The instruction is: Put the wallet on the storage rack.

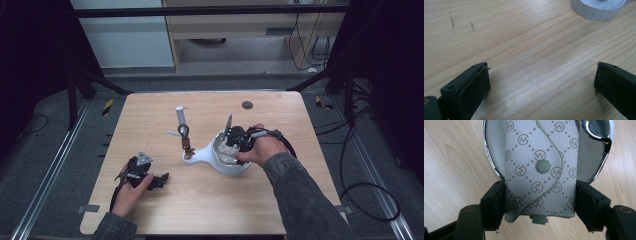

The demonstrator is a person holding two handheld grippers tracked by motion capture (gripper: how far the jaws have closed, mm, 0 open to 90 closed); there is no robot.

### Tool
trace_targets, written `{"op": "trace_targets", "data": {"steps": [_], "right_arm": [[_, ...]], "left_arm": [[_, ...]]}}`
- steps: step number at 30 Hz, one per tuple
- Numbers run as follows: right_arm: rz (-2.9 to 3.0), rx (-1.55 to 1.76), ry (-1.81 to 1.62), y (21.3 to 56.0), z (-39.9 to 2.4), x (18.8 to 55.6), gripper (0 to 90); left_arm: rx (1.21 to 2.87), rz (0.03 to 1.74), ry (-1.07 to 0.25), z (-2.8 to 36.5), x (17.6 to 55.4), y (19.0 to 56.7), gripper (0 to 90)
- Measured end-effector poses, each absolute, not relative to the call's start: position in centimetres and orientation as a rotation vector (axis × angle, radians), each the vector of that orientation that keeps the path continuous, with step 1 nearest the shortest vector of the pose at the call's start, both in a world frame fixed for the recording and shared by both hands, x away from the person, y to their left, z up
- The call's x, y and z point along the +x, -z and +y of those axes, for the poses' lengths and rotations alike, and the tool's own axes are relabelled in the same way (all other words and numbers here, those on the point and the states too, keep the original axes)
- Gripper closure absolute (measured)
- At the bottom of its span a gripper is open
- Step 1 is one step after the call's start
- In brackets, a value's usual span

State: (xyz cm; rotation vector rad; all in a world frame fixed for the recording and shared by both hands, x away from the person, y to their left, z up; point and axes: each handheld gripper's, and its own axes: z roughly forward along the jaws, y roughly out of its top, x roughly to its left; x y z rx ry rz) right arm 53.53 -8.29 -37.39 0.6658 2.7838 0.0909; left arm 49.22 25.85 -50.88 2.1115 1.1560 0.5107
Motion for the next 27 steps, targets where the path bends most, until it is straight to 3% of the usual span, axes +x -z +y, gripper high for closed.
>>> {"op": "trace_targets", "data": {"steps": [27], "right_arm": [[2.782,0.649,-0.086,38.22,-7.30,54.25,30.8]], "left_arm": [[2.113,1.153,-0.508,25.80,49.24,50.88,0.0]]}}
